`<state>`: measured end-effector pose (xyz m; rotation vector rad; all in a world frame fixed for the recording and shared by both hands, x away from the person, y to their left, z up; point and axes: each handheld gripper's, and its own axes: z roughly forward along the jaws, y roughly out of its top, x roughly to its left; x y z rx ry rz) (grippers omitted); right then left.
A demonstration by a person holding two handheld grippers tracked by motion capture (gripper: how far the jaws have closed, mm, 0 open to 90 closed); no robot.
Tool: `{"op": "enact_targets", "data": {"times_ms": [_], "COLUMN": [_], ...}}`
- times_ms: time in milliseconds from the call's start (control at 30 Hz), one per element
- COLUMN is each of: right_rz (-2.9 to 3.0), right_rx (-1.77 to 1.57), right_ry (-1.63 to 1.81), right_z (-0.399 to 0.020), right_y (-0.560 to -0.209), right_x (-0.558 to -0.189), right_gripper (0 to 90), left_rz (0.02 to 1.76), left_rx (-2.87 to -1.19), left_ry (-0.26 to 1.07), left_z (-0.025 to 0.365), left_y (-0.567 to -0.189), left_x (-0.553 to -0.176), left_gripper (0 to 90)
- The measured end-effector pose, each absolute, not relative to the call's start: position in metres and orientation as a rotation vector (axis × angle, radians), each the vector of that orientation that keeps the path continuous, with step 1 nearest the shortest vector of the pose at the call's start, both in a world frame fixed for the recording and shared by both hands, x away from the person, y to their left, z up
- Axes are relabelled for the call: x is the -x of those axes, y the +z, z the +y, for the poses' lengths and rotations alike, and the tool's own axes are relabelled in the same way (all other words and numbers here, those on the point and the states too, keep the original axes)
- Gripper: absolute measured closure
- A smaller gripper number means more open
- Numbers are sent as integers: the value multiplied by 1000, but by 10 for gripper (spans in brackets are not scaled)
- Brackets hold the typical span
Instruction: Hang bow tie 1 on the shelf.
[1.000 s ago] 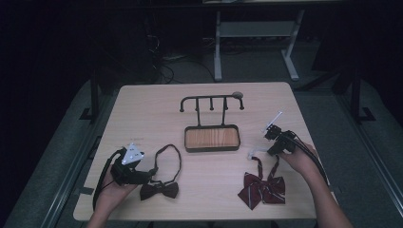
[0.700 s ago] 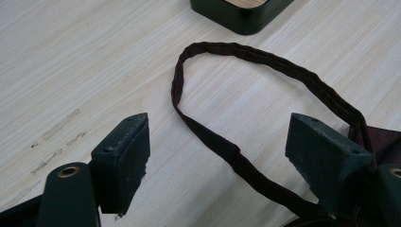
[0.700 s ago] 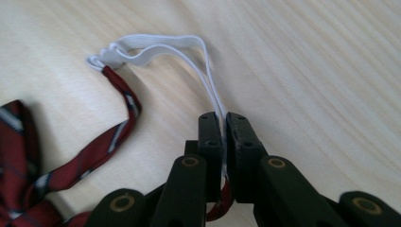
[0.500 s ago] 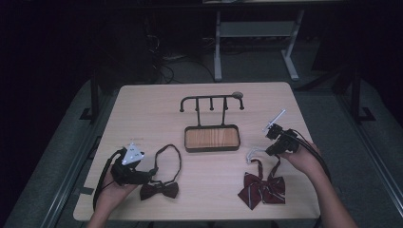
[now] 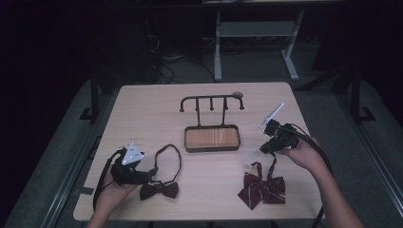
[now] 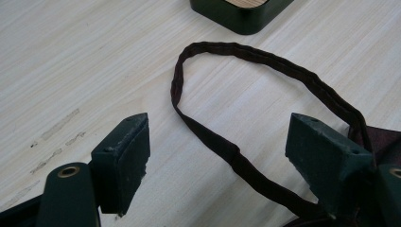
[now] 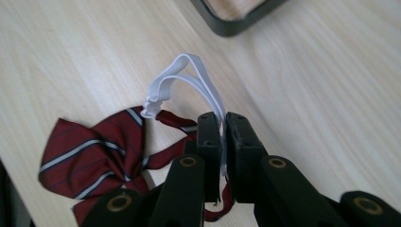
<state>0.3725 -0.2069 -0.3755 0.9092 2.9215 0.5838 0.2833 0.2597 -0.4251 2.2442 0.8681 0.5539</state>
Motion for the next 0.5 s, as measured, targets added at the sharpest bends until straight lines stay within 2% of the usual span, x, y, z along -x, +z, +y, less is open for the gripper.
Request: {"op": "enact_targets", "data": {"times_ms": [500], "right_rz": [2927], "right_rx": [-776], "right_ry": [598], "right_z": [-191], "right_y": [-340], "right_x": [-364], "right_gripper": [849], "left_rz": [869], "left_rx": [-2238], "left_ry": [553], "left_z": [260], "left_y": [-425], "left_x": [-283], "left_gripper": [231]}}
